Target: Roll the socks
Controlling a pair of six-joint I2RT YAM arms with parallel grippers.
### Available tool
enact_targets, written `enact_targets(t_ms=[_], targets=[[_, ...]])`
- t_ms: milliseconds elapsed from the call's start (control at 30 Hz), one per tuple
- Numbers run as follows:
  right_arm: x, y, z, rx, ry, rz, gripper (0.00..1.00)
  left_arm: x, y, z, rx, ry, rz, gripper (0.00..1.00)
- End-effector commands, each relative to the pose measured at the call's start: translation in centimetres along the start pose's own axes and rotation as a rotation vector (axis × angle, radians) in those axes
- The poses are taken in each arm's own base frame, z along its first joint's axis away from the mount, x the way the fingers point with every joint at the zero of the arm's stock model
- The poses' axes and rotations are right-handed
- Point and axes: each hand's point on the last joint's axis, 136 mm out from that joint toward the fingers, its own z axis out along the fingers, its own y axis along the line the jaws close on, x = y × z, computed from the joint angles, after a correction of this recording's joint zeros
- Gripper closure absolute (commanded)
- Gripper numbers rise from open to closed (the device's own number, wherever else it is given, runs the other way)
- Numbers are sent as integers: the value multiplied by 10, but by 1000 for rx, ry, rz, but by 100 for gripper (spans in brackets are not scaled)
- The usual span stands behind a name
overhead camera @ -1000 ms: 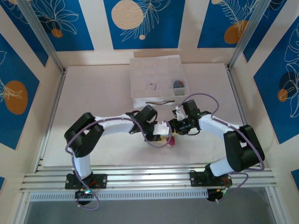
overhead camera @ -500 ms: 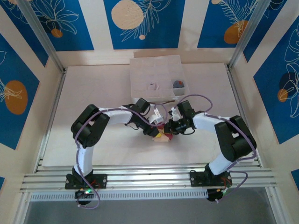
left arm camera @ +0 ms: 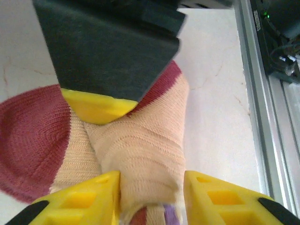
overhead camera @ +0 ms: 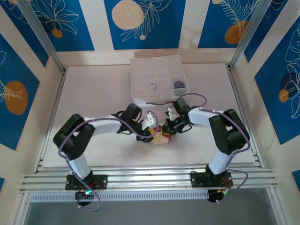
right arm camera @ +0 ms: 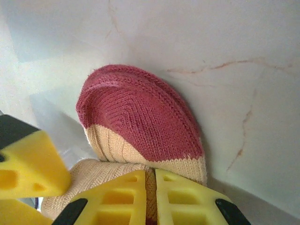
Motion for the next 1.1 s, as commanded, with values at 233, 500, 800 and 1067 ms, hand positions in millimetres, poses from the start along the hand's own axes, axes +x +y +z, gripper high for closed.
enact_targets(t_ms=[233, 500, 800, 1067], targets=[[25, -20, 19, 130, 160, 28, 100, -24, -13, 2, -396, 57, 716, 51], [23, -18, 20, 129, 186, 29, 100, 8, 3, 28, -404, 172, 739, 51], [17, -4, 13, 55, 121, -22, 70, 27, 1, 42, -333, 227, 625, 98], [-5, 21, -33, -69, -164, -149, 40, 27, -13, 37, 3, 200, 197, 100]])
